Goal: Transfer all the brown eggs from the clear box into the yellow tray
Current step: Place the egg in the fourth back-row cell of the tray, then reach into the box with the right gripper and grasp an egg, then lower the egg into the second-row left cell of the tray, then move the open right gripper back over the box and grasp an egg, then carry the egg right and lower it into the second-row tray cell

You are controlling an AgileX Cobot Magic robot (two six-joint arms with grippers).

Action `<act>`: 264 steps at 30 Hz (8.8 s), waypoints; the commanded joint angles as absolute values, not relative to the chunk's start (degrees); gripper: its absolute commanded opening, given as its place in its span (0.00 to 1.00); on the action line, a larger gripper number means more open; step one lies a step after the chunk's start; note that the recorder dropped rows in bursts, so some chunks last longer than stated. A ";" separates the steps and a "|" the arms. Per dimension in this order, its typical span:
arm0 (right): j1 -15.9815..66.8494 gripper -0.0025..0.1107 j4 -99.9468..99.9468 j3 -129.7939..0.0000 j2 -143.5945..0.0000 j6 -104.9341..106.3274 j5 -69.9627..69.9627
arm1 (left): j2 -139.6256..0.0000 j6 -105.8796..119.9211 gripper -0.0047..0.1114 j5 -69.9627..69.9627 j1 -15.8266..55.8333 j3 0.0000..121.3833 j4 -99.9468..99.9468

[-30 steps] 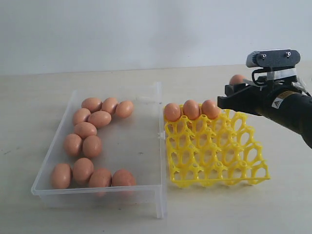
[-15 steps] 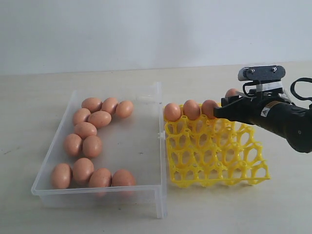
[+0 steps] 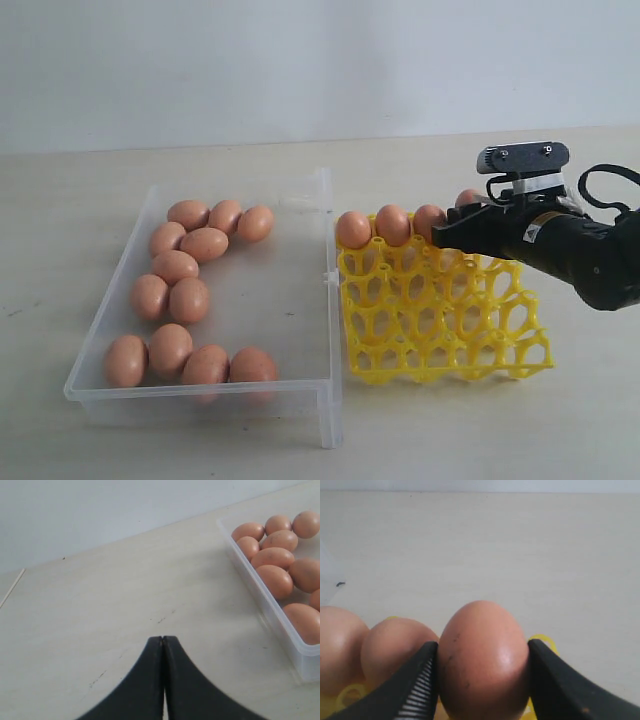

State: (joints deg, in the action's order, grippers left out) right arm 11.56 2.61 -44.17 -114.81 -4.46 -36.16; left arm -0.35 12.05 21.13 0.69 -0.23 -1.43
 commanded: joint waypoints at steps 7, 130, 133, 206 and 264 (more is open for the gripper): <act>11.17 0.70 3.11 -44.60 -113.94 -4.02 -33.78 | 0.00 11.75 0.04 20.80 0.59 0.00 -1.43; 30.54 0.02 -5.22 -46.51 -113.89 3.06 -36.96 | 0.00 11.75 0.04 20.80 0.59 0.00 -1.43; 30.54 0.02 -5.24 -47.26 -114.50 2.96 -36.43 | 0.00 11.75 0.04 20.80 0.59 0.00 -1.43; 43.51 0.47 0.61 -118.03 -138.97 40.47 31.98 | 0.00 11.75 0.04 20.80 0.59 0.00 -1.43; 40.86 0.04 3.36 -124.36 -145.95 25.34 45.18 | 0.00 11.75 0.04 20.80 0.59 0.00 -1.43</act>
